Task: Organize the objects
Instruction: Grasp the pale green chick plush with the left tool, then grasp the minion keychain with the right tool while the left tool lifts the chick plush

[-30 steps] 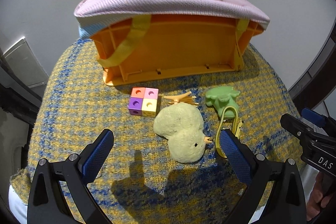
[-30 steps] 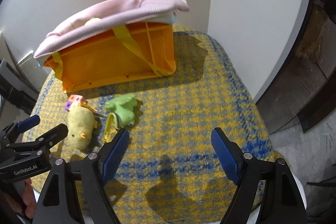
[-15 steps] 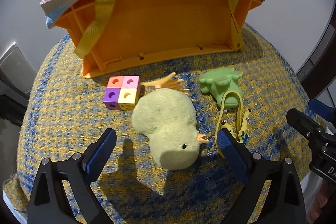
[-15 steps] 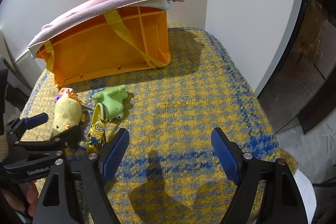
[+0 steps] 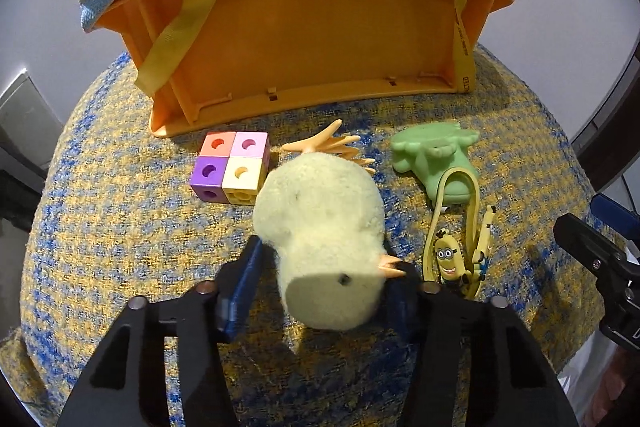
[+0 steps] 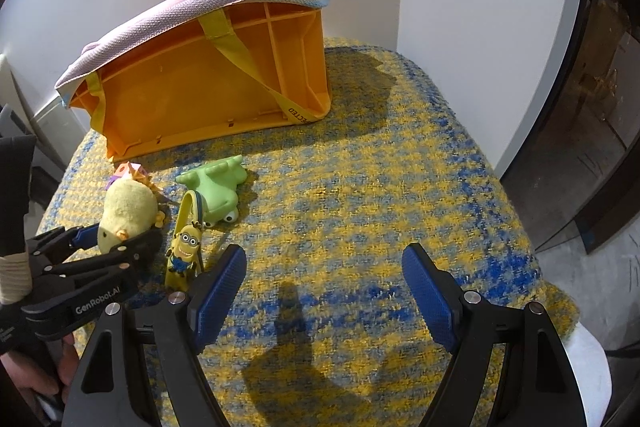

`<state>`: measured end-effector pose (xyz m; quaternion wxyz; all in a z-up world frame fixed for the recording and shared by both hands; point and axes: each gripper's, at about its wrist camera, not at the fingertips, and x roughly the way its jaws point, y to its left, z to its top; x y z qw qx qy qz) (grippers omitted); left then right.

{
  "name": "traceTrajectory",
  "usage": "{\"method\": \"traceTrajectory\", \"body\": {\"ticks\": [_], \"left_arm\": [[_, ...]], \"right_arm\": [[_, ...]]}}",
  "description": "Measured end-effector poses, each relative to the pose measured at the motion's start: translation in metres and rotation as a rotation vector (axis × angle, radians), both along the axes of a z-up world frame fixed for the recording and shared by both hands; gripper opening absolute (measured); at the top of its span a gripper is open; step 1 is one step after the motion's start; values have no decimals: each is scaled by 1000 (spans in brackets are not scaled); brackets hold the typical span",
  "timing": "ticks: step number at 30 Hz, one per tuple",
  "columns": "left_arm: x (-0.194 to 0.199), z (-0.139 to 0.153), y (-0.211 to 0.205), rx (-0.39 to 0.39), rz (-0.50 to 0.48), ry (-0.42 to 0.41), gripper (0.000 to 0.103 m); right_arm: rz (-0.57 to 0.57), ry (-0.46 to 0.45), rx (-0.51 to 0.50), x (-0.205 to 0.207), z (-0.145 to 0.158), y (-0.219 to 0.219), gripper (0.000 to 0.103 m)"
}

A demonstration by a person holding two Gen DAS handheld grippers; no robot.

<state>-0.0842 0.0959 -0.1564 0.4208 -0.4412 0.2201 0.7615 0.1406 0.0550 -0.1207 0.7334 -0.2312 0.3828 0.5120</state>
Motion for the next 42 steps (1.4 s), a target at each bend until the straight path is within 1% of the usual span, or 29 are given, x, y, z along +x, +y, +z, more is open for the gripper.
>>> {"method": "traceTrajectory", "body": {"ticks": [5,6,7,15,19,22,26,30,33,37,42], "left_arm": [[5,2,-3,0,-16,10,42],[5,3,-4,2,-39,11,42],[5,4,-6,5,-39,11,42],[4,15,-24,32,-19,26,42],[-5,22,-35,43,-14,55,42],[-7,25,-44,53,-4,55,42],[-21,25,-63,57,40,36,42],[-32,24,-80,62,81,46,42],[-41,18,-90,60,107,49,42],[-49,11,-94,56,130,27,42],[-52,5,-89,56,136,26,42]], "right_arm": [[8,-6,0,-2,-1,-2,80],[9,-6,0,-2,-1,-2,80],[11,-8,-1,-3,-1,-2,80],[25,-7,-6,-14,3,5,80],[33,-12,-12,-25,6,11,80],[42,-21,-17,-35,3,13,80],[45,-19,-30,-47,-3,17,80],[51,-9,-59,-65,-15,23,80],[58,-21,-85,-76,-22,33,80],[49,-31,-118,-84,-31,46,80],[30,-54,-159,-86,-41,56,80]]}}
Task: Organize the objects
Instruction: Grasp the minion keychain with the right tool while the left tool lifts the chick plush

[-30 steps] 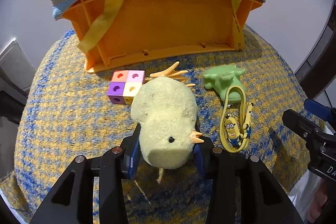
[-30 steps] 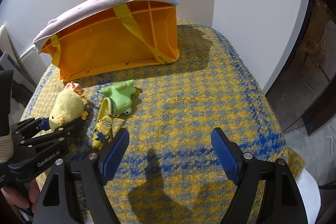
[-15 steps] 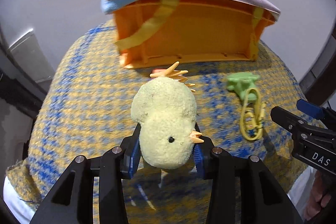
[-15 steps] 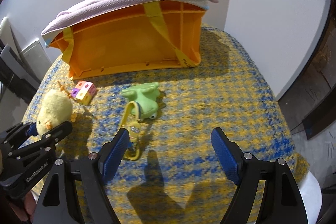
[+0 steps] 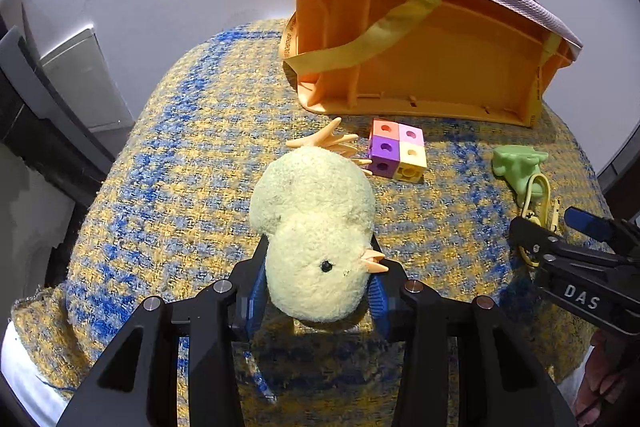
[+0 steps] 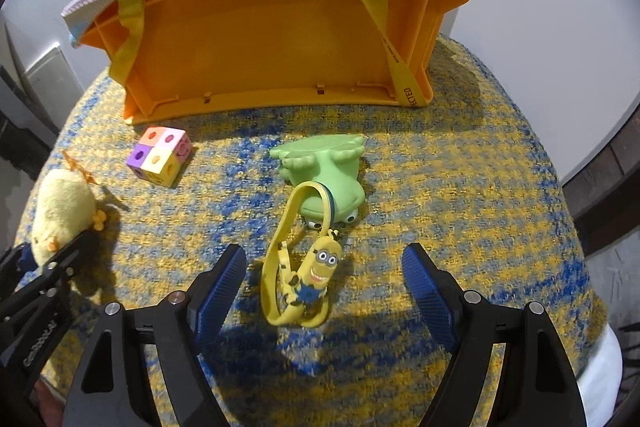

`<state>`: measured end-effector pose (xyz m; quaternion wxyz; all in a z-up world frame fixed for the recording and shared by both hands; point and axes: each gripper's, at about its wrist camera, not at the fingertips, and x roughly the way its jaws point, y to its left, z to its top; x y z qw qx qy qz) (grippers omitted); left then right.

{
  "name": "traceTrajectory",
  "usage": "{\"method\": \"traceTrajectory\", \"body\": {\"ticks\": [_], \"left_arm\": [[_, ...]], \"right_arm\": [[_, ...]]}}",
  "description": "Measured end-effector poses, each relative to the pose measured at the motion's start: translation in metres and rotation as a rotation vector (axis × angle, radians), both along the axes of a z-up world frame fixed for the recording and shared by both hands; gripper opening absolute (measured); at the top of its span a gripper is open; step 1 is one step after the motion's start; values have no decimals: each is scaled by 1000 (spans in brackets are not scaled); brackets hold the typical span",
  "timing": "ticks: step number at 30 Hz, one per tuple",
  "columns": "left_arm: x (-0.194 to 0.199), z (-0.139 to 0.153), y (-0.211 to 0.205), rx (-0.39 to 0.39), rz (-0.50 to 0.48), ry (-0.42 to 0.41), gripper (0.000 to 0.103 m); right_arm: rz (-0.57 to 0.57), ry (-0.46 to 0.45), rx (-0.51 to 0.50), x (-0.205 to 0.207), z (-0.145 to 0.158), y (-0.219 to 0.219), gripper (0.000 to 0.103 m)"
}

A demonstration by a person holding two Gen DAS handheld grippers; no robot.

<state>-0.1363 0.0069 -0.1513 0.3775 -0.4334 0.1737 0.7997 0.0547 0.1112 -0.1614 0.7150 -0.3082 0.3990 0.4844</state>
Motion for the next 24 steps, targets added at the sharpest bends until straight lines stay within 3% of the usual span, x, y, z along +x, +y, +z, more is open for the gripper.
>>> {"method": "traceTrajectory", "body": {"ticks": [3,6,8,9,24], "left_arm": [[-2,-1,-2,1,-2,-13,42],[-3,-3,0,-1,-6,-20,42],[-3,-3,1,-1,-9,-17,42],[-3,-3,1,-1,-10,-14,42],[8,6,5,6,-50,-29,42]], "right_arm": [[-3,16,-28,1,-7,5,63],[3,21,-25,-1,-9,7,54],[28,19,-22,-6,-8,9,36],[38,14,-22,-8,-7,9,33],[46,-2,24,-5,14,-11,30]]}}
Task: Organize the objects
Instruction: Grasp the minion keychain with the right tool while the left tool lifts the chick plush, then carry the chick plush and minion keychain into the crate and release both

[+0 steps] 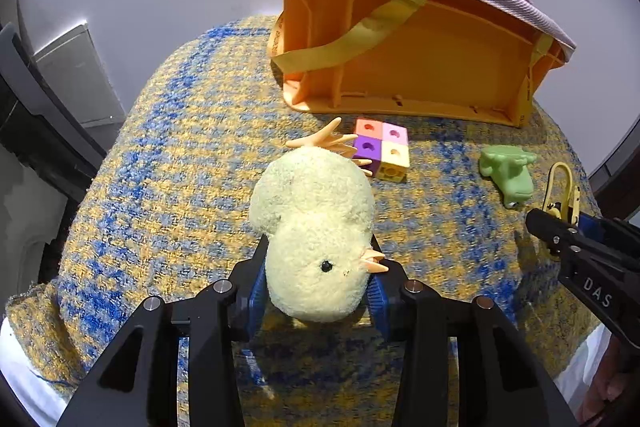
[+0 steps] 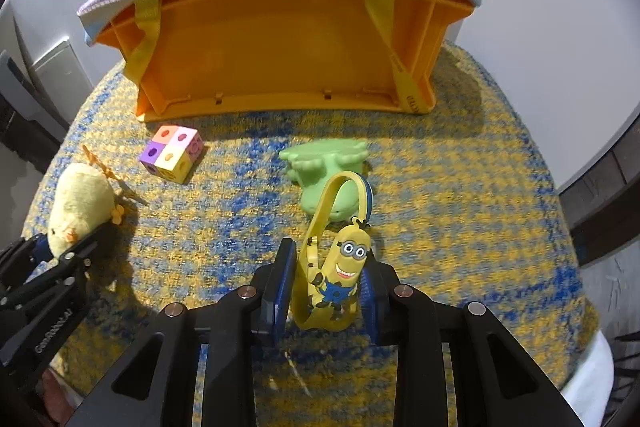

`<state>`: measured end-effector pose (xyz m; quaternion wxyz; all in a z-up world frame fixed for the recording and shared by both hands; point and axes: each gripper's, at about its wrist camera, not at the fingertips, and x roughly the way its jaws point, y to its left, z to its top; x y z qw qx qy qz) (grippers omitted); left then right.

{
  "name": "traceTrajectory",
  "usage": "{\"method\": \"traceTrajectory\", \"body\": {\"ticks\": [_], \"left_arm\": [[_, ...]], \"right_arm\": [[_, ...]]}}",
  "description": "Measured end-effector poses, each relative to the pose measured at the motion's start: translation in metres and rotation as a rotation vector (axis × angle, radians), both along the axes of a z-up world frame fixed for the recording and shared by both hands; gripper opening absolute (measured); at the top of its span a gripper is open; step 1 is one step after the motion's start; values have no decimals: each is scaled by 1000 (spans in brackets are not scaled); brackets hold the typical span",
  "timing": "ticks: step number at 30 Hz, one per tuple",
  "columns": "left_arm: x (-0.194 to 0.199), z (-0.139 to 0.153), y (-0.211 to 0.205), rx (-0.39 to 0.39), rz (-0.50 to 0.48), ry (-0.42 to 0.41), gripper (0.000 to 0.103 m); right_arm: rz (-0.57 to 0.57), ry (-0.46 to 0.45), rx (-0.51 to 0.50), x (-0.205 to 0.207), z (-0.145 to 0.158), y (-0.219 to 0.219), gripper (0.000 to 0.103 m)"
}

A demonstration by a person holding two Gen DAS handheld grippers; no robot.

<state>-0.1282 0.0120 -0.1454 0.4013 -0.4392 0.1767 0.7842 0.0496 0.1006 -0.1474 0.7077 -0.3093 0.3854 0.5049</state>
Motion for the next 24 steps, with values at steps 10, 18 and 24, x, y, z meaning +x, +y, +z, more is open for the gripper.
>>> {"method": "traceTrajectory", "body": {"ticks": [10,18,24], "left_arm": [[7,36,8,34,-13,30,42],[2,79,21,80,-12,68,42],[-3,107,35,107,-24,90,42]], "right_arm": [[19,-13,76,6,47,-1,30],[32,-6,143,22,90,2,30],[37,-8,181,33,117,10,30]]}}
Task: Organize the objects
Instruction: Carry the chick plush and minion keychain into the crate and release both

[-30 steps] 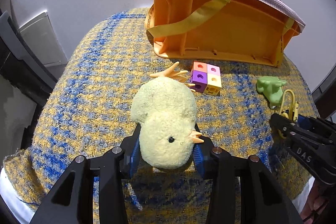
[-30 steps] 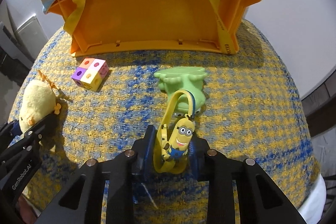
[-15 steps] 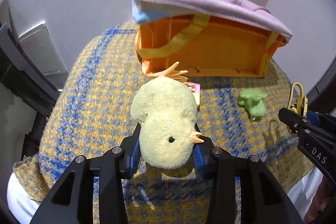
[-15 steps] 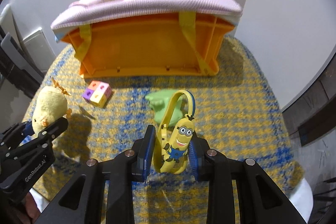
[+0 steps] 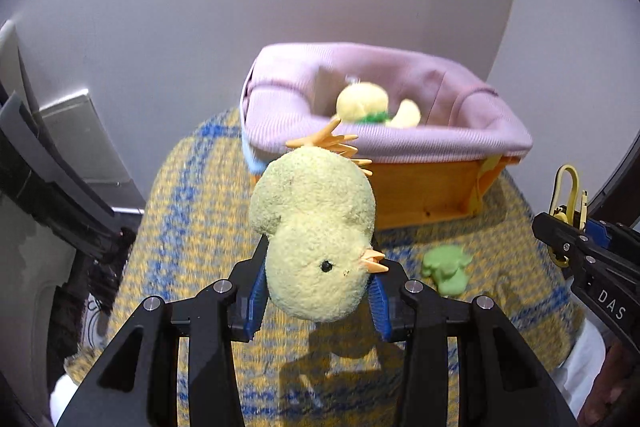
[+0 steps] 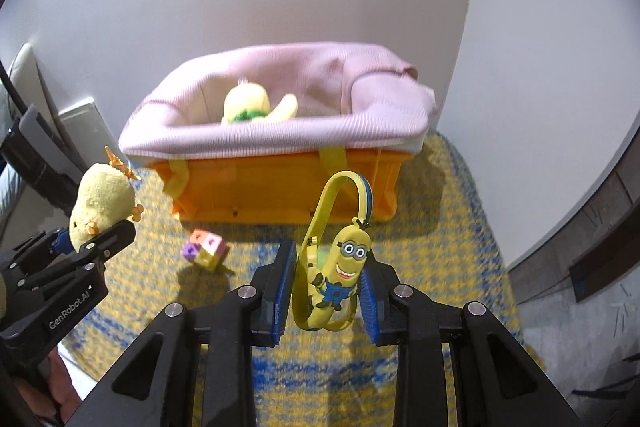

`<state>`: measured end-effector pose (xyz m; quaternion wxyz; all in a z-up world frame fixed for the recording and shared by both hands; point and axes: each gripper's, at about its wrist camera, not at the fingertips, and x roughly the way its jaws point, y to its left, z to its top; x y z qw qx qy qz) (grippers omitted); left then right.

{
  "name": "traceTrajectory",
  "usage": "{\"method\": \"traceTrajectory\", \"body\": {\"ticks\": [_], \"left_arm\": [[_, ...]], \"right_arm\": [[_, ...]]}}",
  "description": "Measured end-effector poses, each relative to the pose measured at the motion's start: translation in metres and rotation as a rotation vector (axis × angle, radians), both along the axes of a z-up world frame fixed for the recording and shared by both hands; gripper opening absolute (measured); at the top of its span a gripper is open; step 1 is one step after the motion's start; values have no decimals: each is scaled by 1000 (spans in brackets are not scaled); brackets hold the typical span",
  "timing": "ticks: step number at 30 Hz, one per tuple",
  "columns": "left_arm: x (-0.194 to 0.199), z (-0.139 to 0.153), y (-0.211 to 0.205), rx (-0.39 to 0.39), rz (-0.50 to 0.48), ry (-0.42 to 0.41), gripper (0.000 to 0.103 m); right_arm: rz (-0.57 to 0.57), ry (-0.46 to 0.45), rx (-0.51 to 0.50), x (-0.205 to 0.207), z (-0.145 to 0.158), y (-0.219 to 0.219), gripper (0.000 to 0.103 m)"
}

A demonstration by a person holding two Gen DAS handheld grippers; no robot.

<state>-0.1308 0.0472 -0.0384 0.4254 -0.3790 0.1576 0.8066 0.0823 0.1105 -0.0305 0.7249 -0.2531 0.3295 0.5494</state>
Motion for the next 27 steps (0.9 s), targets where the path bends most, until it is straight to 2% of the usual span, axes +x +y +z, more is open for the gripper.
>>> {"method": "traceTrajectory", "body": {"ticks": [17,27], "left_arm": [[-34,60,48,49,-64,41,42],[-49,65,90,47,-116,37,42]], "right_arm": [[56,-58,109,1,66,41,30],[72,-75,89,16,75,80,30]]}}
